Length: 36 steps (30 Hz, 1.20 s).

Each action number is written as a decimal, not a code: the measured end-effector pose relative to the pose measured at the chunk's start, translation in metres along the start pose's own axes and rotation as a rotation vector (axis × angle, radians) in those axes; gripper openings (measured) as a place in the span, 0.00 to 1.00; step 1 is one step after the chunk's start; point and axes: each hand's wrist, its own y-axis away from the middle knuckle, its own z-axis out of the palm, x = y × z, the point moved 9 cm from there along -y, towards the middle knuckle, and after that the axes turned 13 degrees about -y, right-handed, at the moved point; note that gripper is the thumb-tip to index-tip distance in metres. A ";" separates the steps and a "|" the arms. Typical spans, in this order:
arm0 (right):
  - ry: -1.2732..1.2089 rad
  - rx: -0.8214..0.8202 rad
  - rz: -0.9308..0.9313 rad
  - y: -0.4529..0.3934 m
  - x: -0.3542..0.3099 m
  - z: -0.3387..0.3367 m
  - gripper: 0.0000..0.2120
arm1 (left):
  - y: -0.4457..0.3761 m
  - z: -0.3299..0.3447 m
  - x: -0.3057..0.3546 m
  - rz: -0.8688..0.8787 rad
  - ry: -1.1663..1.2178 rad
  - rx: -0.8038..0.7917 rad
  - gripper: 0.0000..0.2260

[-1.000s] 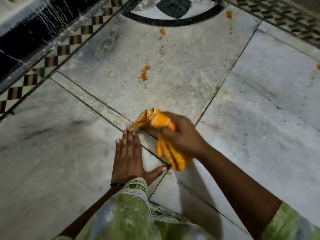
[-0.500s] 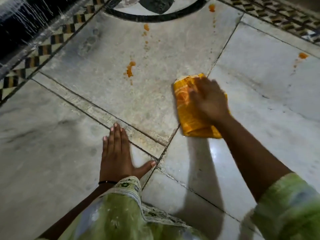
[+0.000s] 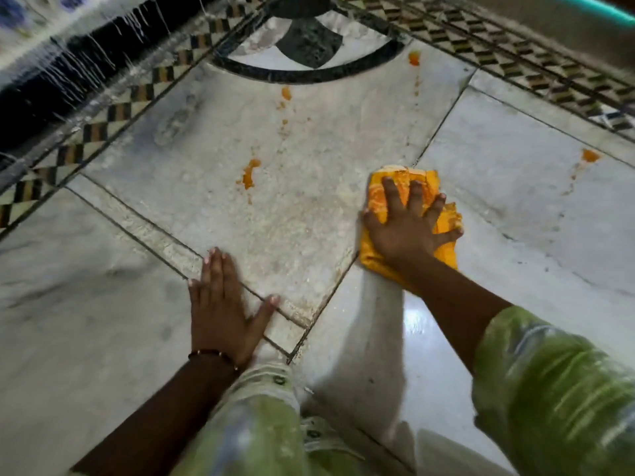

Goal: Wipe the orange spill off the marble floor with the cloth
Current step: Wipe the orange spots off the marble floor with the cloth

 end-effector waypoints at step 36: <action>0.352 -0.253 -1.042 0.024 -0.192 0.102 0.26 | -0.111 -0.017 -0.042 0.003 -0.070 0.104 0.43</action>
